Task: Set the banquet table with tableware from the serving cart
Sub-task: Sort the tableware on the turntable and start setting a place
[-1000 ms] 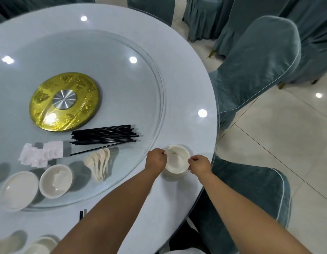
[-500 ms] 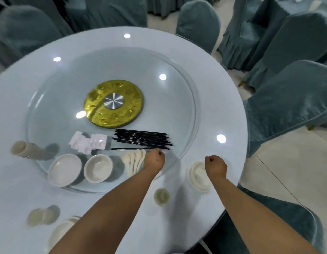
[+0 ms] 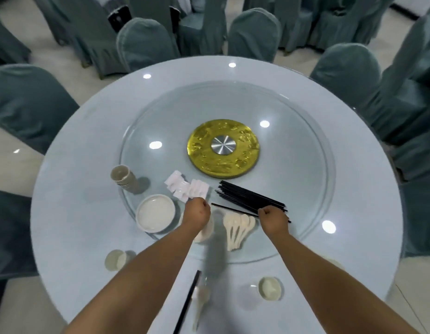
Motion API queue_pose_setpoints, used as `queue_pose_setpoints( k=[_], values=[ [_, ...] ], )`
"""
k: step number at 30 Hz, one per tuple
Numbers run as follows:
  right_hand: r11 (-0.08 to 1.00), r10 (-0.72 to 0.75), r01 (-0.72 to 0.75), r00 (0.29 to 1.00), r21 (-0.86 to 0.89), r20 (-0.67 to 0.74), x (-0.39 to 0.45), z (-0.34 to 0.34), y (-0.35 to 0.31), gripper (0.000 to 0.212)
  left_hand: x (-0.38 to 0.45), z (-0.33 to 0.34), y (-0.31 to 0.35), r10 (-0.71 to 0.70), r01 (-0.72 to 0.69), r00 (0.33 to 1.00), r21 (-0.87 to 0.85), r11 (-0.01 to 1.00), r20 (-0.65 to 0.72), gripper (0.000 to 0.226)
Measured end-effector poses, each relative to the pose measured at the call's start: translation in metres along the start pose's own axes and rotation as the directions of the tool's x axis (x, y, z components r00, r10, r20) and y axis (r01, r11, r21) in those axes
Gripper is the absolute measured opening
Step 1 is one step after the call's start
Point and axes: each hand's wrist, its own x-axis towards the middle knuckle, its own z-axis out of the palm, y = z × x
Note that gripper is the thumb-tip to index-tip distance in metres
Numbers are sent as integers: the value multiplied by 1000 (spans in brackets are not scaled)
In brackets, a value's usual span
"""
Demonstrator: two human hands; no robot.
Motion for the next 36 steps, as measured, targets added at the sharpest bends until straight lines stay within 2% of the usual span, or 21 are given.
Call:
queue_pose_setpoints(
  k=[5,8,17,24,27,30,33,36],
  values=[
    [998,-51,54,995,-25,89,14,36,-45,24,30,-35,-28,-20,24,996,44,999,-84,23],
    [996,-63,70,990,-53,122,19,55,-57,22,49,-41,-37,-25,32,996,76,997,-89,18],
    [998,-43,48,985,-27,165,39,80,-46,23,100,-3,-19,69,-87,996,375,923,63,26],
    [999,-37,35,991,21,129,53,71,-32,21,110,21,-10,19,-45,999,566,823,51,26],
    [999,-41,38,992,26,118,53,69,-28,22,110,20,-7,0,-13,1000,527,850,25,24],
    [998,-44,38,993,49,109,50,65,-25,22,106,17,1,-32,23,999,408,913,16,20],
    [996,-41,31,991,82,124,47,57,-28,21,99,16,13,-59,39,994,216,976,88,25],
    [983,-18,-12,987,185,158,38,44,-30,17,81,23,35,-66,62,985,29,998,159,33]
  ],
)
